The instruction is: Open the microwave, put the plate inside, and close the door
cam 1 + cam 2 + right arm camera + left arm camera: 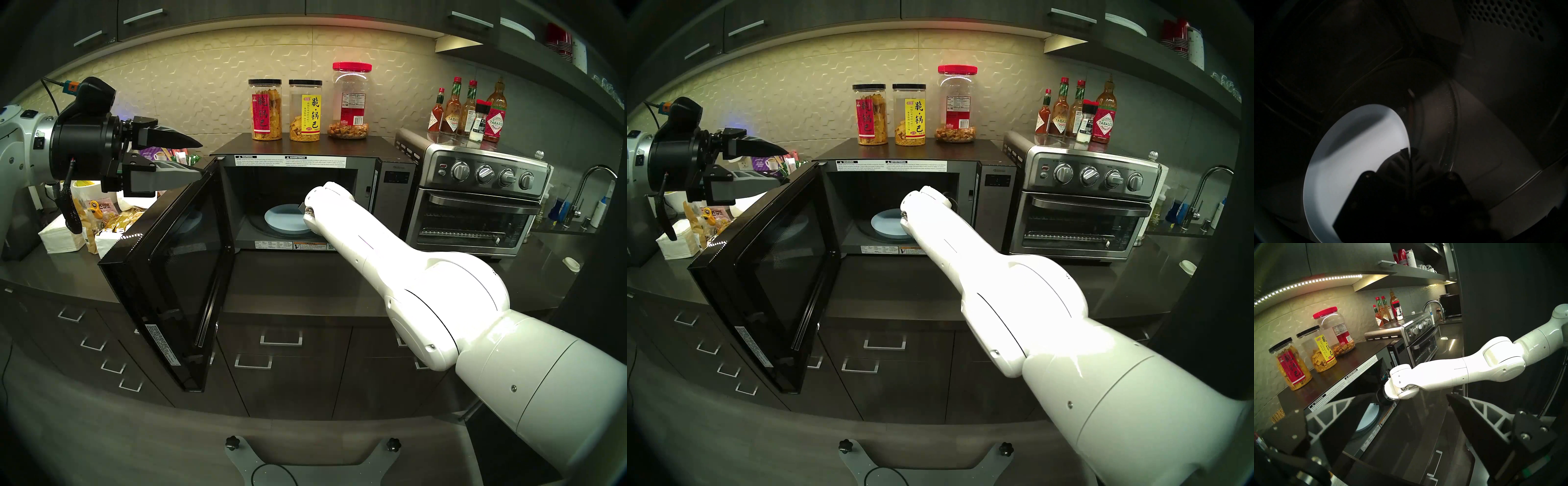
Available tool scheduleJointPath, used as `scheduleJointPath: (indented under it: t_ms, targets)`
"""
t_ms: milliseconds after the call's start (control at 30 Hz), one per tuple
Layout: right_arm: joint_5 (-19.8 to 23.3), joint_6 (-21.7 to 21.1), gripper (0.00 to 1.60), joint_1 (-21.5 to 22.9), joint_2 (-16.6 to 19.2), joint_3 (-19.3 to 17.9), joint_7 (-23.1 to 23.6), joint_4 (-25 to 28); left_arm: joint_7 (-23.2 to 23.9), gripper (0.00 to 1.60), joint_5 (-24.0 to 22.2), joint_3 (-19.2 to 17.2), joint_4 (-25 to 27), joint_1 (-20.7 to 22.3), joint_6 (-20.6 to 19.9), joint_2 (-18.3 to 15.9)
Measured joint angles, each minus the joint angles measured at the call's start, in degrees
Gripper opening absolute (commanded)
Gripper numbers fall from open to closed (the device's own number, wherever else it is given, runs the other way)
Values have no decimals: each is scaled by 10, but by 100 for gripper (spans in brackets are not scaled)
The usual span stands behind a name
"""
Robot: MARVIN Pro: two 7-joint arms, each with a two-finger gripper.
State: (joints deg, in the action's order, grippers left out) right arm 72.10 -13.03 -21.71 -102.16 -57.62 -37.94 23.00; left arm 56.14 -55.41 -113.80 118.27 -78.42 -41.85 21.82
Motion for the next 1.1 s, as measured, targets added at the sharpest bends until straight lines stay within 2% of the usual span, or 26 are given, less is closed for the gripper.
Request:
scheduleJointPath:
  t_ms: [67,133,367,467,600,767,800,833,967,1033,1100]
  targets:
    - [-2,1,56,3,-2,-1,2,-7,0,160,1,0,0,0,0,1]
    - [-3,2,65,5,-4,-1,4,-12,0,160,1,0,0,1,0,2]
    - [-9,4,66,10,-9,-1,9,-22,1,160,3,0,0,2,0,4]
    - [-11,4,73,10,-10,-1,10,-22,1,160,4,0,0,2,0,4]
    - [-16,4,72,10,-10,1,11,-20,2,160,4,0,1,3,0,5]
    - [-21,4,87,8,-10,5,9,-6,2,160,5,0,1,4,0,5]
    - [-22,4,82,7,-10,6,9,-3,3,160,6,0,1,4,0,5]
    - [-22,4,85,7,-10,6,9,-2,3,160,6,0,1,4,0,5]
    - [-24,3,118,3,-7,8,1,12,3,160,6,0,1,5,0,5]
    - [-25,2,117,0,-4,8,-4,22,3,160,7,0,1,5,0,5]
    - [-26,1,109,-2,-1,9,-9,31,3,160,7,0,1,5,0,5]
